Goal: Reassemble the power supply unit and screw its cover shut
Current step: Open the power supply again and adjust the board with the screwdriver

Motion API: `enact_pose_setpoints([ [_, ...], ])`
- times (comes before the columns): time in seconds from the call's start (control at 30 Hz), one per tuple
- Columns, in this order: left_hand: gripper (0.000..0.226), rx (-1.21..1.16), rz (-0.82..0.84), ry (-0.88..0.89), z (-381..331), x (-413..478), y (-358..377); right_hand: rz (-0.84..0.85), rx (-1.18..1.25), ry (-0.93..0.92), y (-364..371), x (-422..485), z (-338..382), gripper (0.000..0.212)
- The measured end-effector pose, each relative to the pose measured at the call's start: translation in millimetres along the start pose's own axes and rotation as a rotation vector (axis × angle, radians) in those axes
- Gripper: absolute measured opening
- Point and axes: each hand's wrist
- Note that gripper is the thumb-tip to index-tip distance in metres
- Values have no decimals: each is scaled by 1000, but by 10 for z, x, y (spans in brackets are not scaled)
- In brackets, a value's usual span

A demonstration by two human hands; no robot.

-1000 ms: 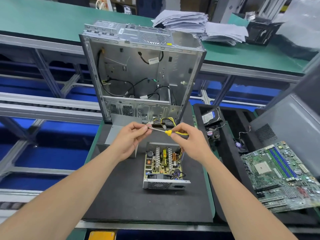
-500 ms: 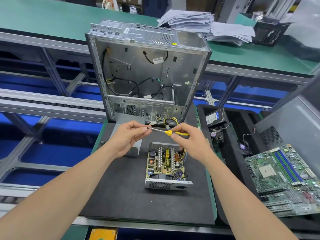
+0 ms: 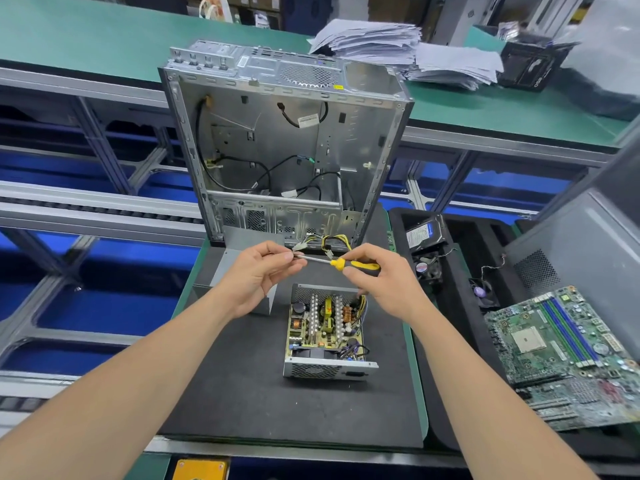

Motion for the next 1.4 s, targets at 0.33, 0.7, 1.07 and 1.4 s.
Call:
enact_pose_setpoints([
  [0.33,9,67,35,4,74,3,-15,24,40,46,-26,-33,-130,8],
  [0.7,25,-34,43,-17,103,32,-5,75,237,198,52,-52,-196,17],
  [1.07,34,1416,179,496,213,64,141,31,309,211,-67,-49,-238,19],
  [1.4,28,1698,169,577,187,78,349,-10,300,225,-274,-17,-407,26],
])
Point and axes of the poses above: each hand's wrist, its own x-axis towards the middle knuckle, its own y-axis out of the palm, z = x × y, and after that the axes turned 12 degrees about -z, right-handed
